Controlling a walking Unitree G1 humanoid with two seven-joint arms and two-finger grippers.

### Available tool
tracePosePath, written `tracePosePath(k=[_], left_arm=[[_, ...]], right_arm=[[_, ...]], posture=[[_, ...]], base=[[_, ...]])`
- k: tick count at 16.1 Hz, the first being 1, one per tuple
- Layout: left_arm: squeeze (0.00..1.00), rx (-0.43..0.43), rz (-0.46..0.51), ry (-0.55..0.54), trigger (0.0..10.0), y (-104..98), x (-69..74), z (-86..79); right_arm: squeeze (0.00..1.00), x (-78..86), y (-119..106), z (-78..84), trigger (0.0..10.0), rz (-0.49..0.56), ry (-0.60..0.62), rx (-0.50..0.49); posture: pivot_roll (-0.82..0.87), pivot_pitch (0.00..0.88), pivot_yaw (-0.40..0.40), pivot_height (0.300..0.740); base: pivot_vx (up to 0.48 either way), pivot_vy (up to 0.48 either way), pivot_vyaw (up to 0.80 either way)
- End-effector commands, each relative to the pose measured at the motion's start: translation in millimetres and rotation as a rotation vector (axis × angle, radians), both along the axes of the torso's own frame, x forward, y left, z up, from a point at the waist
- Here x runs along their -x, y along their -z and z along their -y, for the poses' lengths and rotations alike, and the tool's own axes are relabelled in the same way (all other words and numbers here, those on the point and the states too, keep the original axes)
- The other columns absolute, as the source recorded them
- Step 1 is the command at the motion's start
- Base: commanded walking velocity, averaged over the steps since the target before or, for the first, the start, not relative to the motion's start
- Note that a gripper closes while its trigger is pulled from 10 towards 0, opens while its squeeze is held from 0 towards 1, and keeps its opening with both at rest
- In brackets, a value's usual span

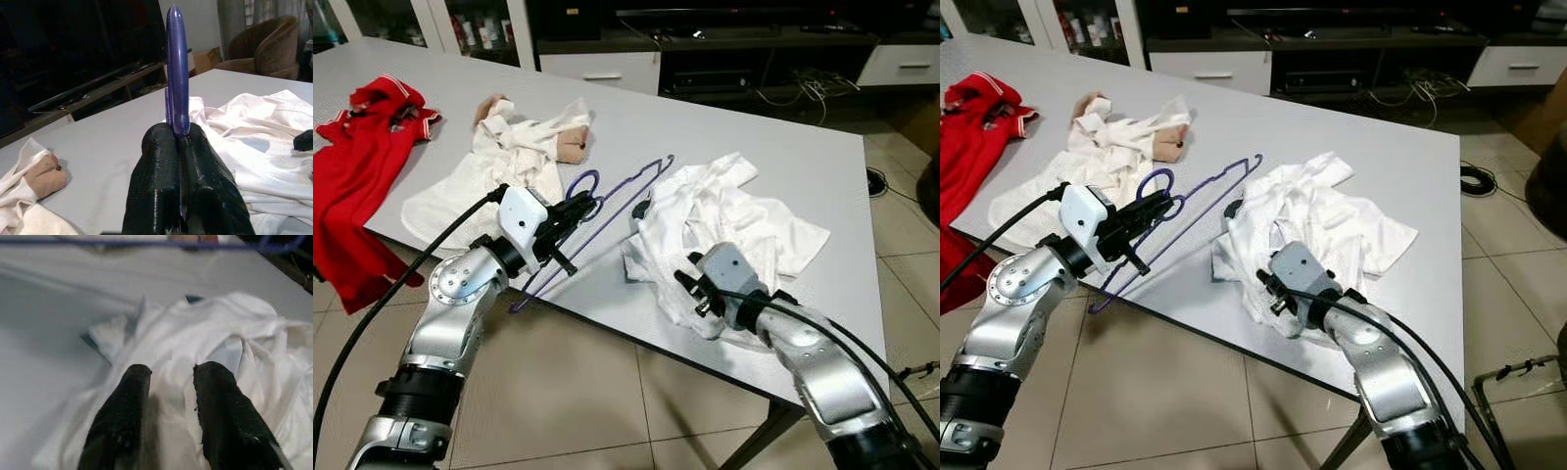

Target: Hang hanger

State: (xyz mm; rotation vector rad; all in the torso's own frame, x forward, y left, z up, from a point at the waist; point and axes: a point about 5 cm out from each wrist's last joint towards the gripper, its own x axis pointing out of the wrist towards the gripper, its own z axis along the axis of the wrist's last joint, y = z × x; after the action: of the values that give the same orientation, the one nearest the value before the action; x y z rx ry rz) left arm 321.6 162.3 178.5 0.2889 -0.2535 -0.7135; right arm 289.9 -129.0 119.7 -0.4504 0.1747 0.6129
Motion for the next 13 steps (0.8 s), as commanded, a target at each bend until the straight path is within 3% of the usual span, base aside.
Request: tracePosePath(k=[1,5,6,7,10,13], left_arm=[[0.00,0.000,0.026,-0.006,10.0,-5,2.6,-4.0],[0.00,-0.002,0.025,-0.012,10.0,-5,4.3,-5.3],[0.00,-0.003,0.024,-0.013,10.0,-5,4.4,-5.4],[0.00,-0.002,0.024,-0.013,10.0,-5,4.4,-5.1],[0.00,0.001,0.023,-0.008,10.0,-5,3.6,-2.6],[0.00,0.006,0.026,-0.005,10.0,-5,2.3,-0.2]], right_arm=[[0.00,-2.8,0,-1.0,10.0,0.008,0.007,0.035],[0.00,-0.3,25,2.5,10.0,-0.166,0.033,0.059],[0.00,2.5,28,2.0,1.8,-0.200,0.021,0.045],[0.00,5.3,28,1.3,0.0,-0.218,0.006,0.028],[0.00,8.7,21,0.3,0.0,-0.230,-0.018,-0.031],[0.00,6.0,0,-5.5,0.0,-0.234,-0.018,-0.234]], posture=[[0.01,0.068,0.006,0.740],[0.02,0.070,0.005,0.740],[0.02,0.071,0.006,0.740],[0.02,0.071,0.006,0.740],[0.01,0.073,0.007,0.740],[0.00,0.072,0.008,0.740]], base=[[0.000,0.000,0.00],[0.000,0.000,0.00],[0.000,0.000,0.00],[0.000,0.000,0.00],[0.000,0.000,0.00],[0.000,0.000,0.00]])
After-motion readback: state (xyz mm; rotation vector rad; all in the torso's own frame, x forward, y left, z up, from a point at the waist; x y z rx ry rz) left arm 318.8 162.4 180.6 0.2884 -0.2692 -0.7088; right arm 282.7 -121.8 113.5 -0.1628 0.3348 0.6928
